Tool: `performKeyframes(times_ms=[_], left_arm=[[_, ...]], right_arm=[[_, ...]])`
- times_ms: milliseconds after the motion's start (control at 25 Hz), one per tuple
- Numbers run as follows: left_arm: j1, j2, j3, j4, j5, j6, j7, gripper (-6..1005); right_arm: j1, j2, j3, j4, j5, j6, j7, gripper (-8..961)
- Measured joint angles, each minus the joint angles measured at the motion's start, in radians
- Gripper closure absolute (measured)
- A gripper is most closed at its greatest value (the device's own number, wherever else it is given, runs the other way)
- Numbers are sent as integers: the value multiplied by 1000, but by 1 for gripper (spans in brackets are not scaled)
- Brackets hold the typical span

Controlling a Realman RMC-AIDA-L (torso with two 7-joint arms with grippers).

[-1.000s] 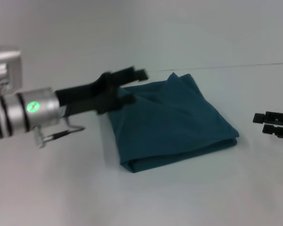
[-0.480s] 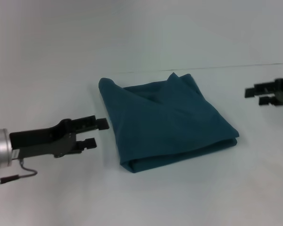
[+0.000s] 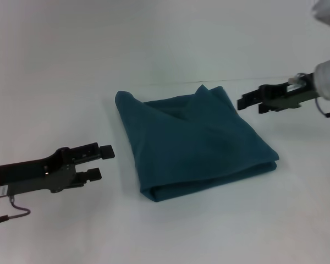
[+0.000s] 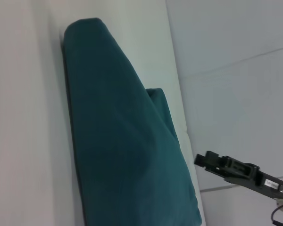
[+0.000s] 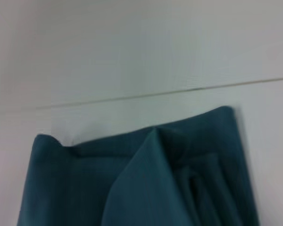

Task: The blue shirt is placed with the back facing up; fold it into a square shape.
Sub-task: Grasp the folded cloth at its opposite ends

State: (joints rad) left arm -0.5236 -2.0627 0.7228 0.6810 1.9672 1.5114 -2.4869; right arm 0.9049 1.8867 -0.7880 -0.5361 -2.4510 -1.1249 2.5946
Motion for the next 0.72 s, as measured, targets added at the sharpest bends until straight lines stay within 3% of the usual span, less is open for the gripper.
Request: performKeyframes(times_ms=[240, 560, 720], left_arm=[[0, 0, -13, 0, -5, 1, 10, 112], [-5, -3, -14, 0, -7, -9, 13, 112], [-6, -5, -15, 0, -8, -14, 13, 111]], right_arm=[[15, 39, -58, 35, -1, 98, 13, 254], [11, 82, -63, 46, 3, 176, 13, 254], [14, 93, -63, 69, 0, 214, 7, 255]])
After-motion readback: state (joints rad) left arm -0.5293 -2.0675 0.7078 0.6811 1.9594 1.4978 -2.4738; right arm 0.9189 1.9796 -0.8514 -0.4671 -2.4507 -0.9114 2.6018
